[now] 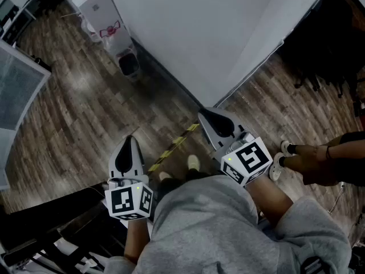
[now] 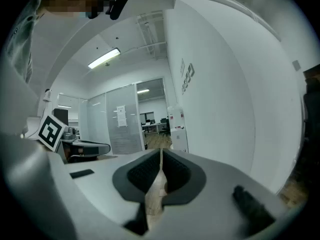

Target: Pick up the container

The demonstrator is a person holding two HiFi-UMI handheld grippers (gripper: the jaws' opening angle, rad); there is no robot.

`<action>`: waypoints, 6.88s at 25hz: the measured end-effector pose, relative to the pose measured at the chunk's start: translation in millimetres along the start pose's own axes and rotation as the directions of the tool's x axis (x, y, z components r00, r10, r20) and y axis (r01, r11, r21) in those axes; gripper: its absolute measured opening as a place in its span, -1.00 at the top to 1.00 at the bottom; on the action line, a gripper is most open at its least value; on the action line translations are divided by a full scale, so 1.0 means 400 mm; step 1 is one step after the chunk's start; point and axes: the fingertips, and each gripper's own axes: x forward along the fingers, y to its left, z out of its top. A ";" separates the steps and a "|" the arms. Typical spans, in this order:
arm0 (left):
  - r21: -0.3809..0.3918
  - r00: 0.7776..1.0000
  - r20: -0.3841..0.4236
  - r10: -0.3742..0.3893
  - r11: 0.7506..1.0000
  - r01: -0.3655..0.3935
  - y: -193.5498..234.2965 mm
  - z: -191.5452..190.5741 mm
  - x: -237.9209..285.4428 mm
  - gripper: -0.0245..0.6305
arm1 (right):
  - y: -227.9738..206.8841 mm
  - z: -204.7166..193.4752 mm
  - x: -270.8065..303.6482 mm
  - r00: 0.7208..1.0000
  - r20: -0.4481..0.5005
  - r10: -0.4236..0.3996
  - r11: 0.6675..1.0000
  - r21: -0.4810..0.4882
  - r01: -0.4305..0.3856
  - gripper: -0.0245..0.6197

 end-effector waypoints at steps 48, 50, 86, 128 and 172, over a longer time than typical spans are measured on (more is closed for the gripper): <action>-0.131 0.997 -0.079 0.004 0.991 -0.014 0.291 0.051 0.404 0.88 | -0.036 0.037 0.549 0.969 -0.084 0.231 0.973 -0.006 -0.233 0.83; -0.136 0.997 -0.083 -0.001 0.991 -0.010 0.326 0.064 0.443 0.88 | -0.037 0.042 0.600 0.967 -0.097 0.238 0.971 0.002 -0.239 0.83; -0.149 0.994 -0.104 0.014 0.988 -0.029 0.858 0.150 0.719 0.88 | 0.021 0.130 1.225 0.974 -0.145 0.176 0.984 0.009 -0.177 0.83; -0.127 0.985 -0.161 0.061 0.988 -0.082 1.064 0.290 1.274 0.88 | -0.353 0.167 1.749 0.965 -0.182 0.188 0.982 0.019 -0.187 0.83; -0.119 0.935 -0.332 0.125 0.978 -0.173 1.334 0.196 1.715 0.88 | -0.532 0.130 2.222 0.911 -0.301 0.282 0.959 0.058 -0.278 0.82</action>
